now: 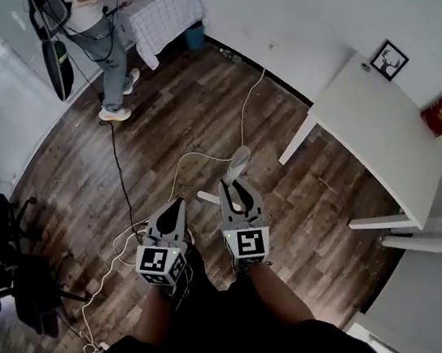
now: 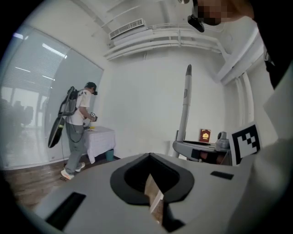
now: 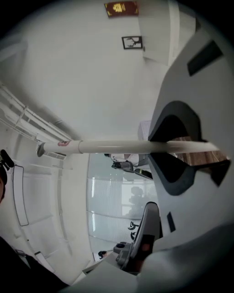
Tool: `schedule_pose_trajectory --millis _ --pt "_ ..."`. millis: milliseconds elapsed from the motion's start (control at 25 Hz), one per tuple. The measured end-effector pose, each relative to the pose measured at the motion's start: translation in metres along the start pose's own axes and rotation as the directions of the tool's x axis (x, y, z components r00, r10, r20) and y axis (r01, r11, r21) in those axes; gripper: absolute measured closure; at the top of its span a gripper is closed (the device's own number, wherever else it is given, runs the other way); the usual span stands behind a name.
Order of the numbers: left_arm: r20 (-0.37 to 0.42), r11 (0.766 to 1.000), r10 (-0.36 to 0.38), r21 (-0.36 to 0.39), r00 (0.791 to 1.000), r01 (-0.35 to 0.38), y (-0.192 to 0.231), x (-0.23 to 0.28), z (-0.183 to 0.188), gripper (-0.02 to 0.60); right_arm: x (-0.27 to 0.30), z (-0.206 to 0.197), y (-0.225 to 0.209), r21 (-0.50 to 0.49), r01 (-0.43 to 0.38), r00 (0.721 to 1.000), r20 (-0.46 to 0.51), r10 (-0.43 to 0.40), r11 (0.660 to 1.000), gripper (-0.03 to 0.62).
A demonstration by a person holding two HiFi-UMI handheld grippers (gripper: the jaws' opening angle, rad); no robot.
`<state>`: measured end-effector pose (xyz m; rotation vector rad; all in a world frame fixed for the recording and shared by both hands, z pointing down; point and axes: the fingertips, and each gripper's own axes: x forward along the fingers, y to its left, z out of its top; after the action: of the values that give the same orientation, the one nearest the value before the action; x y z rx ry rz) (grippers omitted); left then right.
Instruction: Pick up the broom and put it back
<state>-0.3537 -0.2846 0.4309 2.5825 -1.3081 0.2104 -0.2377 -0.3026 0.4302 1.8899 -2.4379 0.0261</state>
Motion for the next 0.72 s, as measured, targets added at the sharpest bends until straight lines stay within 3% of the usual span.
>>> schedule_pose_trajectory --millis 80,160,360,520,720 --pt "-0.026 0.995 -0.096 0.009 0.995 0.097 0.009 0.032 0.001 0.581 0.013 -0.011 -0.017 0.038 0.088 0.996 -0.006 -0.088 0.995 0.502" --pt "-0.057 0.977 -0.208 0.045 0.976 0.211 0.011 0.061 0.004 0.581 0.017 -0.02 -0.036 0.051 0.183 0.983 -0.002 -0.183 0.982 0.502" --pt "-0.119 0.878 -0.435 0.165 0.892 0.45 0.013 0.108 0.008 0.581 0.014 -0.037 -0.068 0.035 0.357 0.934 -0.008 -0.356 0.934 0.502" --pt "-0.188 0.822 -0.517 0.162 0.835 0.546 0.011 0.145 -0.02 0.581 0.01 -0.058 -0.089 0.043 0.441 0.898 -0.035 -0.44 0.897 0.502" --pt "-0.28 0.793 -0.556 0.104 0.783 0.6 -0.005 0.18 -0.082 0.581 -0.001 -0.109 -0.126 0.084 0.465 0.885 -0.075 -0.459 0.882 0.502"
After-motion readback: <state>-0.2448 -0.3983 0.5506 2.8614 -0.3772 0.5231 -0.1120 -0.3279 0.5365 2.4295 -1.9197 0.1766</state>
